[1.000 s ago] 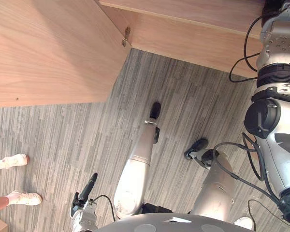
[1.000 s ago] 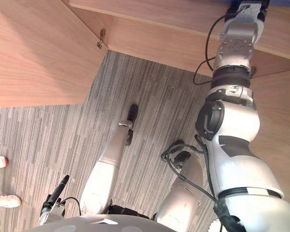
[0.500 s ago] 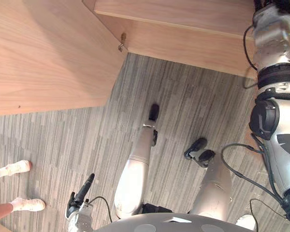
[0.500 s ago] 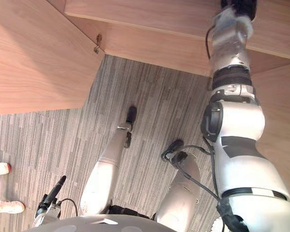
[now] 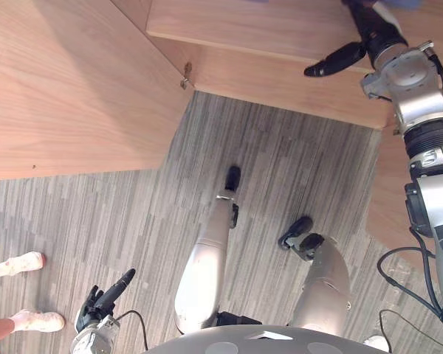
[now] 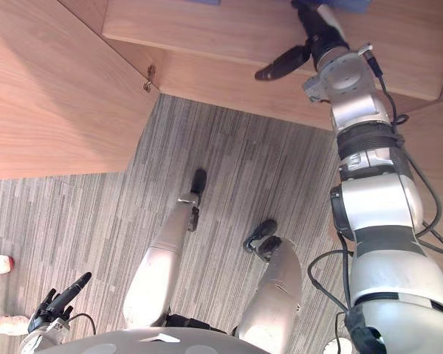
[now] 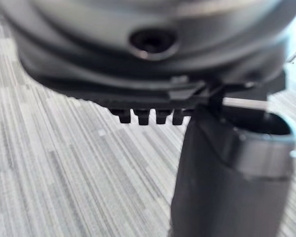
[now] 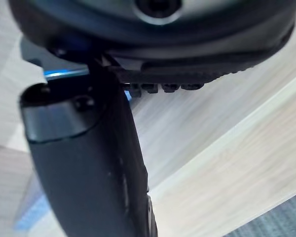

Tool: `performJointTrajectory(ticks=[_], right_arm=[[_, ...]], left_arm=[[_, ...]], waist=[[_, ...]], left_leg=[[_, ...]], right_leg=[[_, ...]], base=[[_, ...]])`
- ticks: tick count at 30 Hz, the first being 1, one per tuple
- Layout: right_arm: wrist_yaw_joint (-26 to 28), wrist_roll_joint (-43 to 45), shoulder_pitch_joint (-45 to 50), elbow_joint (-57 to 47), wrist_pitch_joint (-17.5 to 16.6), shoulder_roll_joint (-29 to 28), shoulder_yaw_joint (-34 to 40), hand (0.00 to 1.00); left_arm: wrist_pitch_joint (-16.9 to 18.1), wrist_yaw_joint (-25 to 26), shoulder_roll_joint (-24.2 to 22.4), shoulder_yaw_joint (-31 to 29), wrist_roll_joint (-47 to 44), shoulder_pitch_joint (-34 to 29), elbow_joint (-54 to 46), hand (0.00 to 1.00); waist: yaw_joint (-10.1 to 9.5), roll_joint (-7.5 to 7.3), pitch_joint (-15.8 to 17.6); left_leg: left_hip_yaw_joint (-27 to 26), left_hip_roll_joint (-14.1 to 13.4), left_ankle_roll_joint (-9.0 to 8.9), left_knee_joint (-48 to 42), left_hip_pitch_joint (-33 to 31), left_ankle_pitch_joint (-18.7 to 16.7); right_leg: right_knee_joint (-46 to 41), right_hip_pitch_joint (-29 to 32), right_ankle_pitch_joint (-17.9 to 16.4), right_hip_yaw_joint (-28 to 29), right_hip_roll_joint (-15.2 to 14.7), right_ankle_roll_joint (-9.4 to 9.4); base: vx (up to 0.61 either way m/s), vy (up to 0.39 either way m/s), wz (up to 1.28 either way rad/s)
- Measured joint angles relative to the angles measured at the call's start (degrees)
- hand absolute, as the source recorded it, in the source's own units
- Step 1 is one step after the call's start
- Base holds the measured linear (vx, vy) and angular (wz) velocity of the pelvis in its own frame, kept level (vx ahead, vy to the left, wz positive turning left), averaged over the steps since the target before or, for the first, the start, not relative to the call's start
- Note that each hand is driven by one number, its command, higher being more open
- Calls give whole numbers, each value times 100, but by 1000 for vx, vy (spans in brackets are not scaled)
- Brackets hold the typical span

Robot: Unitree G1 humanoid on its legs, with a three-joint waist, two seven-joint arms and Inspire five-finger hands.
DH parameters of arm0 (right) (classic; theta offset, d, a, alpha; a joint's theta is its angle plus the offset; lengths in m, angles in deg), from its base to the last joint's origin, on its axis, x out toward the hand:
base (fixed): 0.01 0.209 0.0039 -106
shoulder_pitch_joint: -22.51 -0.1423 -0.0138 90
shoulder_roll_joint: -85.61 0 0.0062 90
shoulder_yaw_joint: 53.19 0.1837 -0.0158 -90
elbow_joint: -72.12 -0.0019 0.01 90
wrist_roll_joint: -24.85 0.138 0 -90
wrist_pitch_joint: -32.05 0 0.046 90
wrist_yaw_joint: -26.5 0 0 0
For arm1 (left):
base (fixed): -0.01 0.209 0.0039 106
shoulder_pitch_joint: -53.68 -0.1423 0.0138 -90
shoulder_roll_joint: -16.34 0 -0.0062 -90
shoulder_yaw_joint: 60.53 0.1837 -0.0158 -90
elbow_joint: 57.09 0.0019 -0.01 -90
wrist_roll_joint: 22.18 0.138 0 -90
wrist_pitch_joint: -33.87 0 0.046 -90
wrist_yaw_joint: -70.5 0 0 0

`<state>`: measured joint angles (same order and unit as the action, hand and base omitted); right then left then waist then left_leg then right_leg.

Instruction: Walk over to the cabinet, pick up the folder, carry it to the office cabinet, place the folder inside the office cabinet, then close the office cabinet door

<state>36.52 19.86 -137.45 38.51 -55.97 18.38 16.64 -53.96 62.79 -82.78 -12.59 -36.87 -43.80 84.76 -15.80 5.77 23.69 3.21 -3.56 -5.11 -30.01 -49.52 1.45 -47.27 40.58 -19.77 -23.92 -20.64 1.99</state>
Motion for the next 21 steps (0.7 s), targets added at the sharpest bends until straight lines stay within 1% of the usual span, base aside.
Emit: performJointTrajectory(ticks=[4,9,12,15,17,21], right_arm=[[73,-444,338,14,-10,-96,-143,100],[75,-816,483,14,-10,-132,-246,100],[75,-845,597,-54,-8,-140,-615,100],[75,-1050,720,-240,21,-151,-1061,100],[75,-1053,749,-362,63,-158,-1306,100],[75,-1056,826,-449,152,-377,-1619,100]], left_arm=[[-9,-15,-6,171,-2,1,65,100],[-9,-22,-19,297,-3,2,114,100],[-11,-21,-21,302,-3,2,199,100],[-10,-17,-22,334,-3,3,220,100],[-9,-15,-26,454,-3,12,221,100],[-4,-9,-84,565,-12,30,237,100]], waist=[[-51,-129,-209],[-110,-140,-256],[-117,-211,-305],[-96,-281,-370],[-74,-293,-377],[-12,-355,-422]], left_leg=[[-8,2,-3,28,57,-13],[-31,0,-4,47,111,-16],[-85,-1,8,134,197,6],[-123,-9,4,142,222,-3],[-140,-14,1,167,260,-6],[-225,-35,-3,351,474,22]], right_leg=[[71,-72,11,-3,14,19],[81,-101,14,28,15,22],[121,-115,23,79,16,13],[154,-119,35,114,34,17],[214,-152,89,137,82,62],[379,-280,162,187,115,68]], base=[[43,-10,0],[-1,-1,-1],[4,-8,-4],[20,-12,-6],[25,-7,-9],[33,-13,-10]])
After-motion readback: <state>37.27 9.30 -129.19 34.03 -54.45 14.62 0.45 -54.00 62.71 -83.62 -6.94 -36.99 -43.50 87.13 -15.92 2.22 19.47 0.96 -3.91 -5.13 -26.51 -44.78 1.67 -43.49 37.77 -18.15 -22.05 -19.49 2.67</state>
